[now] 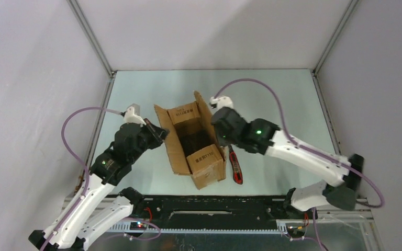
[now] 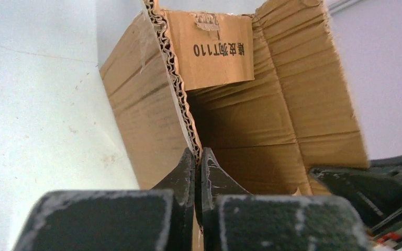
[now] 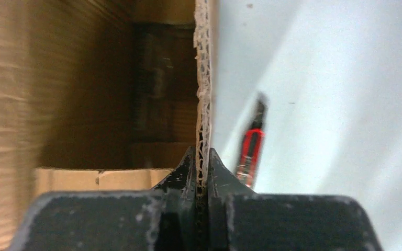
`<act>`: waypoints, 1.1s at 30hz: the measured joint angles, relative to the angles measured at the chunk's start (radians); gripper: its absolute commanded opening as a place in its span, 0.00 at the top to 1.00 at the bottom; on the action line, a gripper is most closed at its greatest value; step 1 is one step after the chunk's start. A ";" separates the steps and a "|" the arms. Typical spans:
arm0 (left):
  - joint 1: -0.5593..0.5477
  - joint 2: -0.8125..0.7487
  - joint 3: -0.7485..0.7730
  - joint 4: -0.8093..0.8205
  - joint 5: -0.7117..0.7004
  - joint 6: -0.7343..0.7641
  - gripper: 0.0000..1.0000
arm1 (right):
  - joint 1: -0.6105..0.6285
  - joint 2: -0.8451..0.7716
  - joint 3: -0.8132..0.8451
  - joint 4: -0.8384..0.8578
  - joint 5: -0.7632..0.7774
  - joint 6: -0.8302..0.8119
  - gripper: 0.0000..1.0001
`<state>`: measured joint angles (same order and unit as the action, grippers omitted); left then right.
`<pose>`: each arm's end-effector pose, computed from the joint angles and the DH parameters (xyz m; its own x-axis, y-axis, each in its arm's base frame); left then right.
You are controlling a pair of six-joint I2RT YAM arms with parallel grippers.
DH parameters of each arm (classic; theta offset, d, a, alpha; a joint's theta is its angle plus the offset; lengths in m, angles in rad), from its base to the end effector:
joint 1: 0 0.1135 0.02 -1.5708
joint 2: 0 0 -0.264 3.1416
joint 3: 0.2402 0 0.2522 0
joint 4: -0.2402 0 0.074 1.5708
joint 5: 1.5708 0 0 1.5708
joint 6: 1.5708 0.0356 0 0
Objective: Unpack the express box
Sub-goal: Open the express box at the center of the board, then pour the product at the center of the board.
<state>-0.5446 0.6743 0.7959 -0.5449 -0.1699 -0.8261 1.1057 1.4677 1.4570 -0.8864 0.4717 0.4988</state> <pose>0.1307 -0.0721 0.3228 -0.5166 -0.5344 -0.6690 -0.0016 0.7820 -0.6233 0.1510 0.2648 0.3509 -0.6279 -0.3011 -0.7177 -0.4198 0.9075 -0.0134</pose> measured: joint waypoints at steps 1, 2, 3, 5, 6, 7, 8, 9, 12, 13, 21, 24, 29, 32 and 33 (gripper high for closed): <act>-0.001 0.004 0.006 0.000 0.002 0.010 1.00 | -0.042 -0.052 -0.047 0.045 -0.070 0.009 1.00; -0.004 0.007 0.012 0.000 0.005 0.021 1.00 | -0.080 -0.094 -0.092 0.094 -0.145 0.019 1.00; -0.006 0.011 0.014 0.005 0.008 0.029 1.00 | -0.127 -0.142 -0.150 0.152 -0.233 0.036 1.00; -0.006 0.018 0.018 0.027 0.010 0.052 1.00 | -0.217 -0.230 -0.284 0.288 -0.395 0.086 1.00; -0.007 0.021 0.018 0.043 0.013 0.064 1.00 | -0.263 -0.272 -0.360 0.365 -0.472 0.121 1.00; -0.007 0.024 0.018 0.063 0.018 0.079 1.00 | -0.297 -0.301 -0.423 0.432 -0.531 0.152 1.00; -0.007 0.028 0.023 0.081 0.024 0.097 1.00 | -0.335 -0.332 -0.500 0.531 -0.607 0.200 1.00; -0.007 0.035 0.032 0.094 0.027 0.114 1.00 | -0.369 -0.356 -0.568 0.625 -0.671 0.245 1.00; -0.005 0.081 0.090 0.153 0.052 0.188 1.00 | -0.411 -0.355 -0.681 0.848 -0.772 0.330 0.79; -0.004 0.098 0.111 0.178 0.065 0.217 1.00 | -0.412 -0.340 -0.693 0.887 -0.780 0.343 0.71; -0.021 0.324 0.331 0.211 0.079 0.471 1.00 | -0.360 -0.165 -0.701 0.916 -0.766 0.357 0.45; -0.038 0.385 0.327 0.248 0.074 0.498 1.00 | -0.338 -0.147 -0.701 0.868 -0.681 0.338 0.43; -0.079 0.273 0.110 0.489 0.071 0.502 1.00 | -0.321 -0.157 -0.740 0.860 -0.600 0.322 0.43; -0.108 0.224 0.031 0.560 0.067 0.504 1.00 | -0.322 -0.162 -0.774 0.864 -0.575 0.325 0.39; -0.121 0.230 0.026 0.571 0.062 0.506 1.00 | -0.320 -0.172 -0.788 0.870 -0.565 0.325 0.38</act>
<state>-0.6659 0.9043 0.8223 0.0265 -0.1081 -0.3202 0.7856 1.2957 0.6689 -0.0166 -0.0937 0.8242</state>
